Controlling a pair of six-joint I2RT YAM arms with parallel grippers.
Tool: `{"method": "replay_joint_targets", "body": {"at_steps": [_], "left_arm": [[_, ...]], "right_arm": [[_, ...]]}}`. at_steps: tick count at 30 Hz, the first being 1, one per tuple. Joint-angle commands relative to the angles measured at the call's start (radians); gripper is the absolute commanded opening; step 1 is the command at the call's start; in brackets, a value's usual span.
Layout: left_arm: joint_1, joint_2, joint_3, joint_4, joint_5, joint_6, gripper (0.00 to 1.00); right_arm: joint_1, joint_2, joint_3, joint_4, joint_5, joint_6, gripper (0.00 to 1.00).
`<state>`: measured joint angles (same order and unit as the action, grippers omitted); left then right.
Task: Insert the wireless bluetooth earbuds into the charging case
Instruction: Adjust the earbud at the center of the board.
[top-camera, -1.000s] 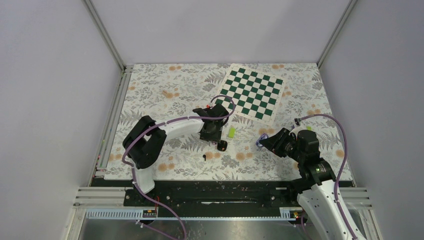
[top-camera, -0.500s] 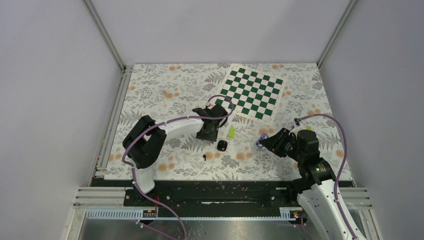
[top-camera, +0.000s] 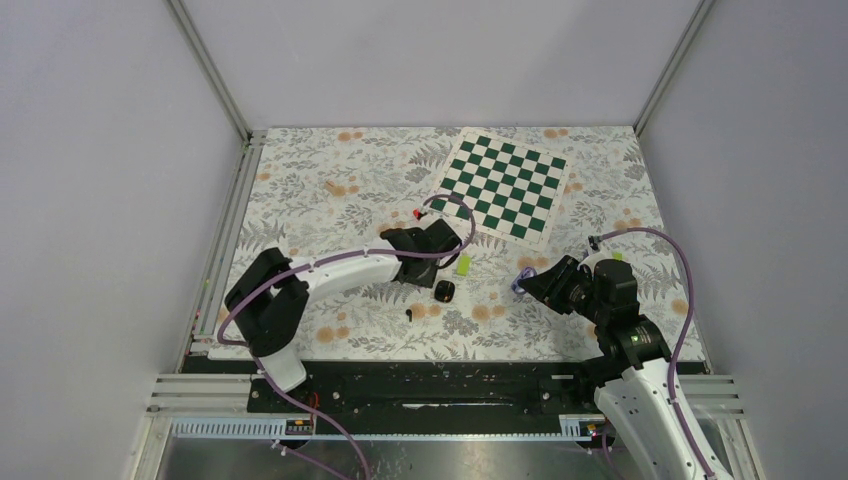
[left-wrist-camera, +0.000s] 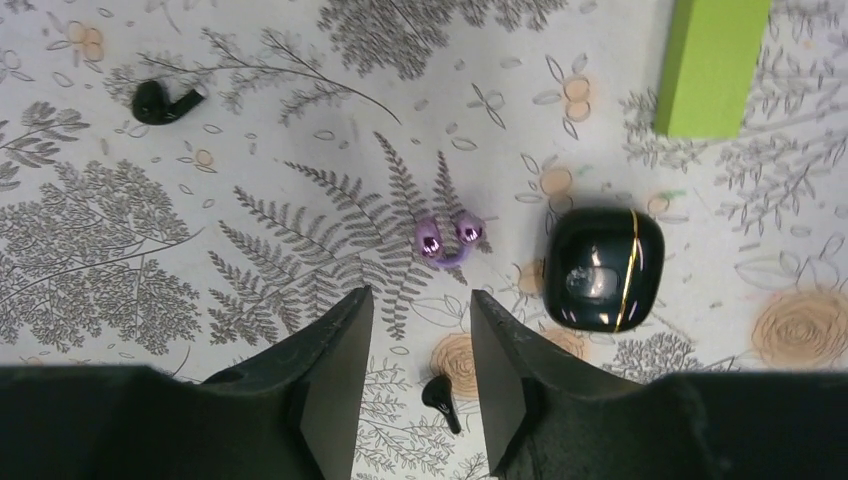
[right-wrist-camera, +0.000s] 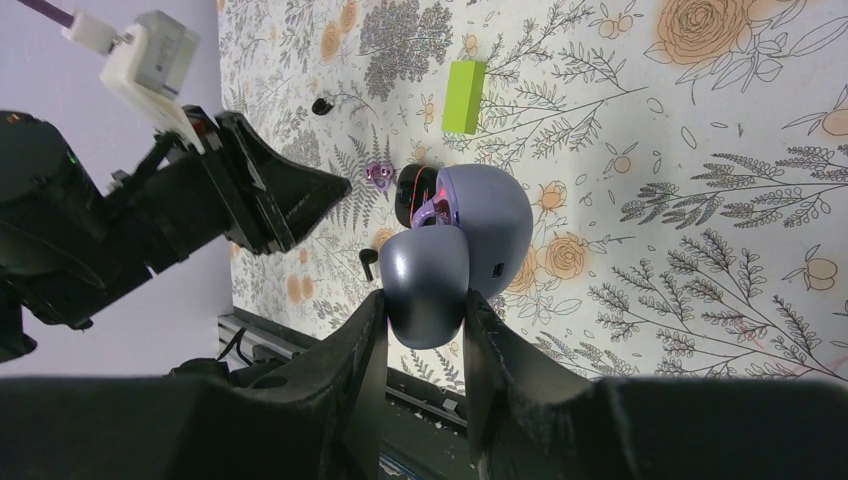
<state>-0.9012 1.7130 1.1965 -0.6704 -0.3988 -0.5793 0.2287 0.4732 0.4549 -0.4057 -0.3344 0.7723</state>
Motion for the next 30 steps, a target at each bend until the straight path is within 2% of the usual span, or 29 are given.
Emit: {"method": "replay_joint_targets", "body": {"at_steps": [1, 4, 8, 21, 30], "left_arm": [[-0.029, -0.037, -0.062, 0.066, 0.045, 0.081, 0.40], [-0.051, -0.041, -0.105, 0.113, 0.105, 0.121, 0.34], [-0.079, -0.017, -0.097, 0.123, 0.099, 0.160, 0.26], [-0.083, 0.146, 0.059, 0.073, -0.045, 0.160, 0.30], [-0.079, 0.163, 0.062, 0.048, -0.086, 0.113, 0.35]], "right_arm": [[-0.001, 0.000, 0.001, 0.042, -0.017, 0.002, 0.00], [-0.003, -0.001, 0.000, 0.042, -0.017, 0.002, 0.00], [-0.002, 0.001, 0.001, 0.045, -0.017, 0.004, 0.00], [-0.002, -0.016, 0.004, 0.024, -0.012, 0.002, 0.00], [-0.002, -0.005, 0.004, 0.035, -0.016, 0.005, 0.00]]}}
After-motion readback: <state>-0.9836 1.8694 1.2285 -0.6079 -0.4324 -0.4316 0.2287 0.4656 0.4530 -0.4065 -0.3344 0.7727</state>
